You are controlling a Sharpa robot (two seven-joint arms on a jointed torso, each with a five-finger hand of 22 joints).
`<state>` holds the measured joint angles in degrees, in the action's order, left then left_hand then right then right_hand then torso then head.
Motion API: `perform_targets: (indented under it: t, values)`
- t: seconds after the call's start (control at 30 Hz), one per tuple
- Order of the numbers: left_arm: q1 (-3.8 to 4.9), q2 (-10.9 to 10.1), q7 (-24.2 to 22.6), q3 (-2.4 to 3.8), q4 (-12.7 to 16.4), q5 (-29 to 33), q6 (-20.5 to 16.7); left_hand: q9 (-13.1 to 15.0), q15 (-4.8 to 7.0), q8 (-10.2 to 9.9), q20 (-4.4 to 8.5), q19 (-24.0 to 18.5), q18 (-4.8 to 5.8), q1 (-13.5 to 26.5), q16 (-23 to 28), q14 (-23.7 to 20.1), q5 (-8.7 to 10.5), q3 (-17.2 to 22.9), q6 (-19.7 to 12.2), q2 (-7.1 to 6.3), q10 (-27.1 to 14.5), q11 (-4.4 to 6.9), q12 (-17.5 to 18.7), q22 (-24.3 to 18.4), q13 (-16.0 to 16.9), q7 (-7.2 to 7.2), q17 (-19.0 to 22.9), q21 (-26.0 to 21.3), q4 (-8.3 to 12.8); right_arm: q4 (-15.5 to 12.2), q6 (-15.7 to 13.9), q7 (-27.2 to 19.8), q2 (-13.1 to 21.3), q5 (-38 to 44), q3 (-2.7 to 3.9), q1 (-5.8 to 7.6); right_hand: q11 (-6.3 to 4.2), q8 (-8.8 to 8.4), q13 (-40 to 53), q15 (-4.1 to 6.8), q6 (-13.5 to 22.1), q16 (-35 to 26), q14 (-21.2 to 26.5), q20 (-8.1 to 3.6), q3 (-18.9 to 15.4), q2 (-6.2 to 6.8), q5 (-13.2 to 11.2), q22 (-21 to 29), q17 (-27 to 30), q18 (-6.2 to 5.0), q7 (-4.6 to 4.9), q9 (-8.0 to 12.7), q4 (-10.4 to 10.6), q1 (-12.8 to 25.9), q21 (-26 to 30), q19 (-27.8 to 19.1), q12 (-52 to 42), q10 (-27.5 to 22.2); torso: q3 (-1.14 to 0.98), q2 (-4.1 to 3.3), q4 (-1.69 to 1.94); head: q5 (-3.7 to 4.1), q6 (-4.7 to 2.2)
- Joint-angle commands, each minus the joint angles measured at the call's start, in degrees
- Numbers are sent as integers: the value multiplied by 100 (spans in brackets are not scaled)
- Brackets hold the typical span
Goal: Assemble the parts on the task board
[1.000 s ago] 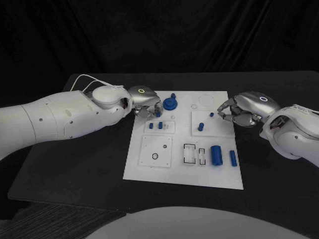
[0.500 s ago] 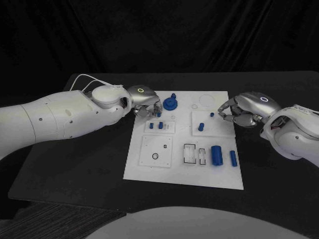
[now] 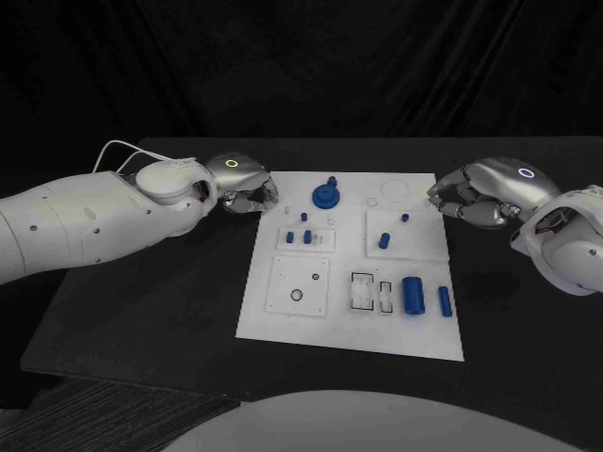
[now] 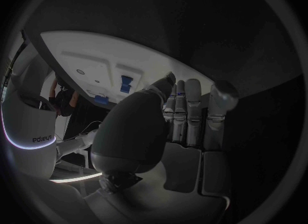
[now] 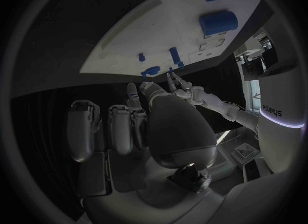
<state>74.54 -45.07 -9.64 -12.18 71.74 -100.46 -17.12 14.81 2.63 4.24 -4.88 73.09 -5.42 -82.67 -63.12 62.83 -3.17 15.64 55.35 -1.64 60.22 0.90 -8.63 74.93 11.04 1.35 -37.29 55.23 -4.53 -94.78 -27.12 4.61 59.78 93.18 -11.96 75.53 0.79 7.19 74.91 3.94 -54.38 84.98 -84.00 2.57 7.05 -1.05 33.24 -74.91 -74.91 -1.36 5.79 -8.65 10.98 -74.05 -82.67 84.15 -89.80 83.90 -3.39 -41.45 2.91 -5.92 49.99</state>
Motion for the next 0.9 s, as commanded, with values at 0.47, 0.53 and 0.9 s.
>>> perform_targets:
  t: [0.47, 0.53, 0.9]
  values:
    - [64, -529, -2391, 1, 519, 5747, -397, -743, -483, -109, -320, -5307, -98, 1202, 4968, -5273, -923, -864, -2314, 313, -5336, 212, 529, -1529, -847, -177, 2679, -5213, -1180, 61, 509, 74, -319, 579, 8, 851, 118, -169, -3961, -67, -205, -423, -129, 35, 2142, 1081, -1705, -966, 290, -267, -111, -76, -708, -734, 1038, -241, 5728, -3459, 53, -8, -7, 10, 1]
    - [48, -509, -2744, 0, 554, 6790, 124, -957, -585, -139, -390, -6148, -109, 1228, 5928, -5929, -1401, -1331, -2975, 441, -5700, 322, 579, -2254, -965, -232, 3336, -5185, -1217, 145, 832, 38, -413, 875, 8, 882, 86, -179, -4449, -46, -158, -416, -124, 33, 2508, 1272, -1998, -966, 290, -272, -258, -133, -735, -538, 1066, -239, 6241, -3632, 73, -6, 14, 70, 1]
    - [-110, -374, -3569, -3, 609, 8786, 1643, -1254, -512, -224, -422, -7033, -485, 1114, 6312, -6283, -1248, -2566, -3799, 973, -5984, 371, 601, -5144, -1039, -343, 3729, -5307, -1222, 510, 1811, -170, -768, 1309, 8, 799, 155, -330, -6003, -86, 218, -441, -150, 71, 824, 1266, -2778, -932, 334, -286, -426, -39, -174, -710, 1246, -196, 7477, -4415, 156, 55, 84, 329, 1]
